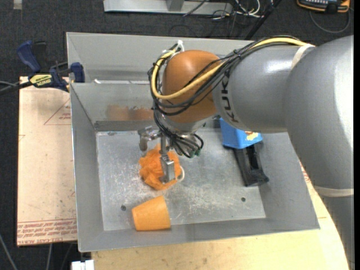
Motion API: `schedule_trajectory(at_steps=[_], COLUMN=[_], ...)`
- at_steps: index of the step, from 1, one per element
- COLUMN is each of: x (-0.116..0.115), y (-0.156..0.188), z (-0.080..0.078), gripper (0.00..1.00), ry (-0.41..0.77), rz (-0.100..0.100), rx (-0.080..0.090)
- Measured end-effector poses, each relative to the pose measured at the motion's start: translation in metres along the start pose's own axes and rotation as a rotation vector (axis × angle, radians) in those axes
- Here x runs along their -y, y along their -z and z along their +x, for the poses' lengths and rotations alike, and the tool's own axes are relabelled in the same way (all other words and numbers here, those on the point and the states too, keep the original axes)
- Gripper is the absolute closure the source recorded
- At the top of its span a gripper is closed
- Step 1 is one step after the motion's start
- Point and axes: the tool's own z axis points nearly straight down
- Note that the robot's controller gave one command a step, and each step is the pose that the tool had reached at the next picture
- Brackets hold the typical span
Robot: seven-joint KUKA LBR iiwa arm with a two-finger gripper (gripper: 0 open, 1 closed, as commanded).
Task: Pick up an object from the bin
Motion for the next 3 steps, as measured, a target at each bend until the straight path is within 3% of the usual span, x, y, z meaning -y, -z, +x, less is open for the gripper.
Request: schedule_trajectory(at_steps=[1, 2, 3], x=[-0.008, -0.01, -0.009], y=[0.014, -0.012, -0.038], z=[-0.014, -0.014, -0.007], gripper=[0.0, 0.0, 1.0], ry=[-0.074, 0.171, 0.079], rz=[0.0, 0.0, -0.002], rx=[0.016, 0.008, 0.024])
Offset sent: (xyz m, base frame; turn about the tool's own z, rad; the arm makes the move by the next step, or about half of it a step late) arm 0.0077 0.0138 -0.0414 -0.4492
